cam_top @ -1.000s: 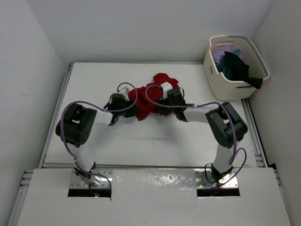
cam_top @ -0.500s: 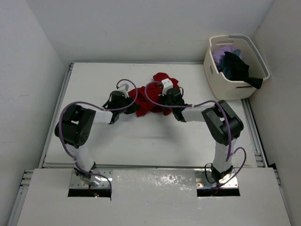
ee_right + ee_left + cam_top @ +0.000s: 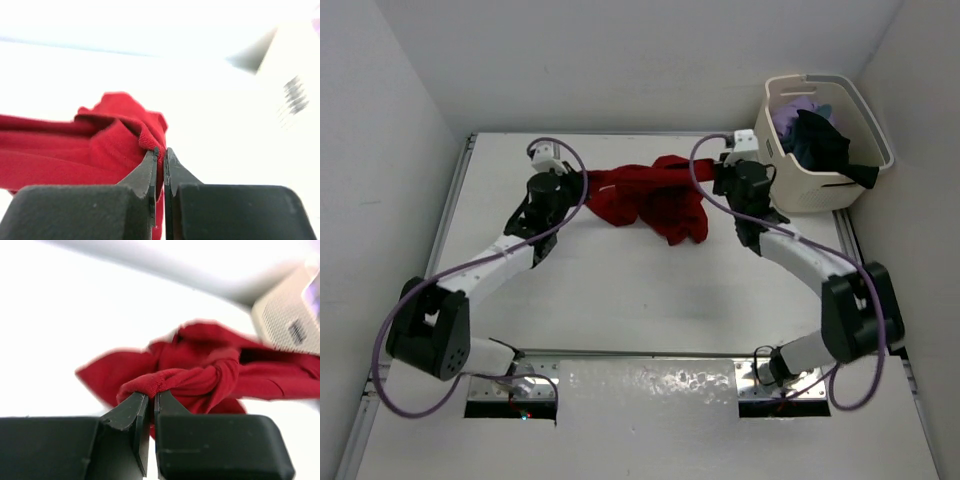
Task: Fold and stack the t-shirts
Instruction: Flatten out the tshirt
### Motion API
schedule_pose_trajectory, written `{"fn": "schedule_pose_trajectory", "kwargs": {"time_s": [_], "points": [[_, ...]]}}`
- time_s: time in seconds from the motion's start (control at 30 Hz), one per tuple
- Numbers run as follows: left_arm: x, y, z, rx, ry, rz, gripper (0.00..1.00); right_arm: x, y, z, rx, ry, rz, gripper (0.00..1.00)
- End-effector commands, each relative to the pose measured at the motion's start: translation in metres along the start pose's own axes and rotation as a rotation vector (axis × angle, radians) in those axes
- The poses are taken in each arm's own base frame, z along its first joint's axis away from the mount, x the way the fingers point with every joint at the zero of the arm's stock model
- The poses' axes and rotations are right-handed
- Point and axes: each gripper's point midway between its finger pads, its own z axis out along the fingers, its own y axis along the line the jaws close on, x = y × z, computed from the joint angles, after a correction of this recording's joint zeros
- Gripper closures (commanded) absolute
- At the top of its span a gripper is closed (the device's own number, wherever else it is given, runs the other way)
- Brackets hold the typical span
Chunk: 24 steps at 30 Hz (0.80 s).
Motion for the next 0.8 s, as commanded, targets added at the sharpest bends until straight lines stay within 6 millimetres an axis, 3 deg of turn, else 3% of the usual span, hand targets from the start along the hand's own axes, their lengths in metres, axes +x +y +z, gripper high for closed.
{"fn": "schedule_pose_trajectory", "kwargs": {"time_s": [0.0, 0.03, 0.1, 0.13, 0.2, 0.23, 0.3, 0.33, 0.37, 0.43, 0.47, 0.53, 0.6, 0.63, 0.67, 0.73, 0.77], "points": [[-0.101, -0.001, -0.026, -0.123, -0.281, 0.032, 1.0, -0.081, -0.03, -0.036, 0.097, -0.183, -0.026, 1.0], [-0.118, 0.0, -0.034, -0.152, -0.329, 0.02, 1.0, -0.094, -0.035, -0.044, 0.118, -0.206, -0.035, 1.0], [-0.158, -0.016, -0.061, -0.118, -0.421, 0.01, 1.0, -0.126, -0.041, -0.062, 0.142, -0.272, -0.057, 1.0], [-0.17, -0.027, -0.07, -0.071, -0.446, 0.01, 1.0, -0.151, -0.042, -0.08, 0.132, -0.337, -0.053, 1.0], [-0.21, -0.055, -0.107, 0.048, -0.553, 0.013, 1.0, -0.185, -0.037, -0.099, 0.089, -0.422, -0.066, 1.0], [-0.225, -0.073, -0.127, 0.135, -0.589, 0.02, 1.0, -0.215, -0.028, -0.116, 0.031, -0.491, -0.071, 1.0], [-0.255, -0.099, -0.156, 0.234, -0.648, 0.041, 1.0, -0.239, -0.019, -0.133, -0.027, -0.552, -0.08, 1.0], [-0.262, -0.118, -0.172, 0.329, -0.652, 0.077, 1.0, -0.261, -0.012, -0.148, -0.073, -0.609, -0.075, 1.0], [-0.281, -0.134, -0.191, 0.385, -0.685, 0.098, 1.0, -0.278, -0.01, -0.163, -0.093, -0.66, -0.076, 1.0], [-0.293, -0.161, -0.218, 0.503, -0.695, 0.154, 1.0, -0.316, -0.009, -0.193, -0.113, -0.761, -0.071, 1.0], [-0.313, -0.172, -0.241, 0.537, -0.732, 0.165, 1.0, -0.329, -0.007, -0.208, -0.135, -0.794, -0.081, 1.0], [-0.327, -0.183, -0.268, 0.578, -0.755, 0.201, 1.0, -0.365, -0.006, -0.244, -0.158, -0.894, -0.092, 1.0], [-0.358, -0.196, -0.324, 0.635, -0.85, 0.228, 1.0, -0.391, 0.001, -0.282, -0.223, -0.954, -0.118, 1.0], [-0.356, -0.198, -0.326, 0.647, -0.841, 0.238, 1.0, -0.403, -0.001, -0.295, -0.222, -0.988, -0.113, 1.0], [-0.367, -0.203, -0.351, 0.674, -0.886, 0.246, 1.0, -0.407, 0.001, -0.303, -0.239, -0.99, -0.124, 1.0], [-0.372, -0.206, -0.377, 0.708, -0.915, 0.26, 1.0, -0.428, 0.003, -0.333, -0.274, -1.045, -0.121, 1.0], [-0.378, -0.208, -0.391, 0.72, -0.942, 0.261, 1.0, -0.432, 0.005, -0.339, -0.285, -1.054, -0.128, 1.0]]}}
